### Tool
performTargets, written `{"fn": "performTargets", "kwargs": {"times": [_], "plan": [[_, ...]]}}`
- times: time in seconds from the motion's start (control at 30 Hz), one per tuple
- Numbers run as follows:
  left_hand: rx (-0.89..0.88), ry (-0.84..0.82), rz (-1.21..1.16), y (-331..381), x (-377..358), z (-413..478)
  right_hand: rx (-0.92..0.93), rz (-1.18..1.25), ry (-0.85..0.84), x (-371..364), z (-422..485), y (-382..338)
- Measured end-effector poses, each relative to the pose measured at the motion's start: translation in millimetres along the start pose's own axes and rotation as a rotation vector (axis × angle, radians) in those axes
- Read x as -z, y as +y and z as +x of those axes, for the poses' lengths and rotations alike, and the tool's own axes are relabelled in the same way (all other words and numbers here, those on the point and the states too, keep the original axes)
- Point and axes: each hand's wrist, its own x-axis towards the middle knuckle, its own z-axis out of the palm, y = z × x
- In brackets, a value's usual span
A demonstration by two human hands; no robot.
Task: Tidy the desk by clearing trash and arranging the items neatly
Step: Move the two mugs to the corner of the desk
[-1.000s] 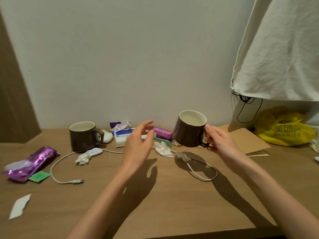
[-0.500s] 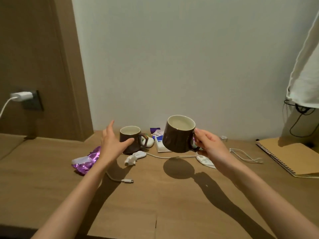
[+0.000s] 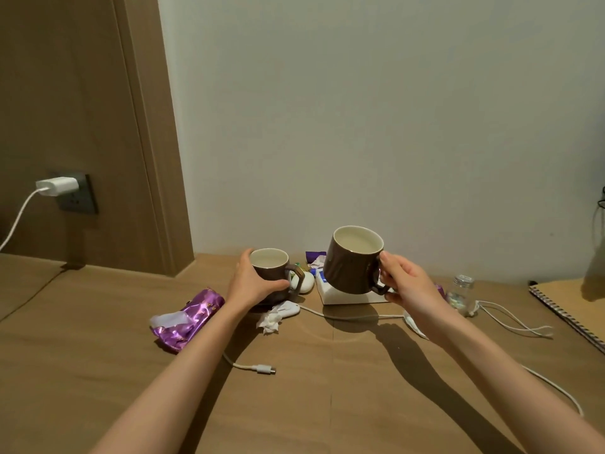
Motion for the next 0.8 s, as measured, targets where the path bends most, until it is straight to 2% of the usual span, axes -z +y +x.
{"fn": "performTargets", "kwargs": {"times": [0.37, 0.57, 0.8], "plan": [[-0.043, 0.088, 0.064, 10, 8, 4, 0.027, -0.009, -0.037, -9, 14, -2], [-0.076, 0.152, -0.014, 15, 50, 19, 0.042, -0.024, -0.066, -30, 31, -7], [-0.039, 0.211, 0.011, -23, 104, 30, 0.011, 0.025, -0.137, -80, 56, -7]]}}
